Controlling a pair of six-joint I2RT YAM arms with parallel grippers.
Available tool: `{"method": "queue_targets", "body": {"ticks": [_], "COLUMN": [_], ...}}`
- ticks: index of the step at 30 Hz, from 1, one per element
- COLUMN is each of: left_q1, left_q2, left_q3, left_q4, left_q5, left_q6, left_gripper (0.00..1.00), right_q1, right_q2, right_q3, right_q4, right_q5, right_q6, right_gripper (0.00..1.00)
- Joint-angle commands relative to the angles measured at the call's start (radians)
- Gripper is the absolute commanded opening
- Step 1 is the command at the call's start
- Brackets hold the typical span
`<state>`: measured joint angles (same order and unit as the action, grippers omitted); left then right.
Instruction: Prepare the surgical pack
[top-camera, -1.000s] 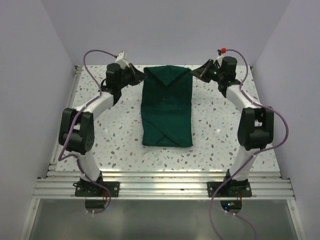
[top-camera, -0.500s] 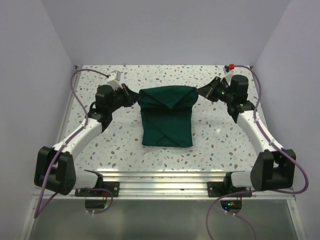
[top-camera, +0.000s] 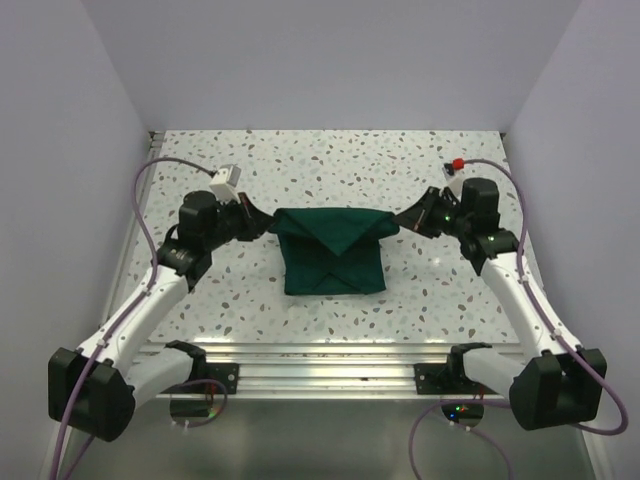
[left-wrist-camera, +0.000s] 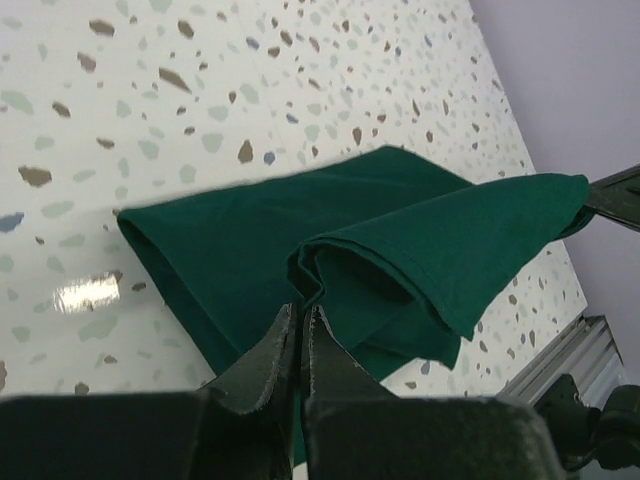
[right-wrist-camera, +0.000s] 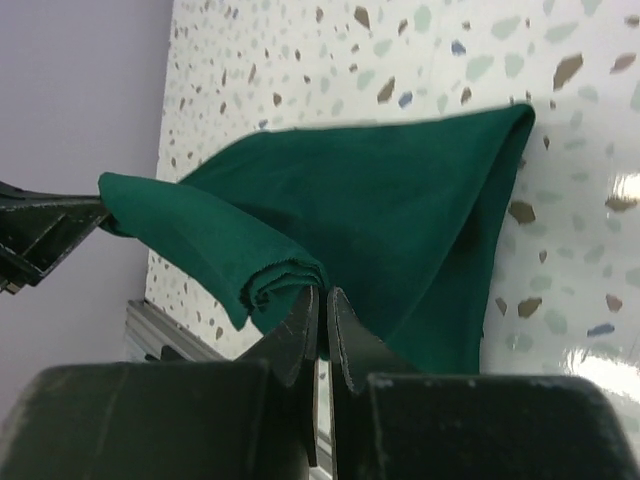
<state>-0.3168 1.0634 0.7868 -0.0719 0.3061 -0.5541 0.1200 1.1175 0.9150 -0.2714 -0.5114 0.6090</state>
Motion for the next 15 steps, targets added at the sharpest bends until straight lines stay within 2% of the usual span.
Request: {"method": "queue_targets", "body": {"ticks": [1,8,15], "left_q1": [-0.005,-0.027,-0.061], "left_q2": [-0.019,-0.04,-0.043], "left_q3": [-0.06,-0.216,-0.314], "left_q4": [-0.104,-0.071,-0.091], "left_q5": [0.04,0.064,0.07], "left_q6": [0.028,-0.053,-0.093], "left_gripper": [0.0,0.0,0.0], "right_q1": [0.012,0.02,0.02], "right_q2": [-0.03,-0.045,0.056], "right_q3": [-0.053,-0.201,-0.22], "right_q4": [-0.089,-0.109,-0.17], "right_q5": [0.001,0.007,0.048], "right_q6": [-0.026,-0.037,-0.124], "right_gripper": [0.0,0.0,0.0]}}
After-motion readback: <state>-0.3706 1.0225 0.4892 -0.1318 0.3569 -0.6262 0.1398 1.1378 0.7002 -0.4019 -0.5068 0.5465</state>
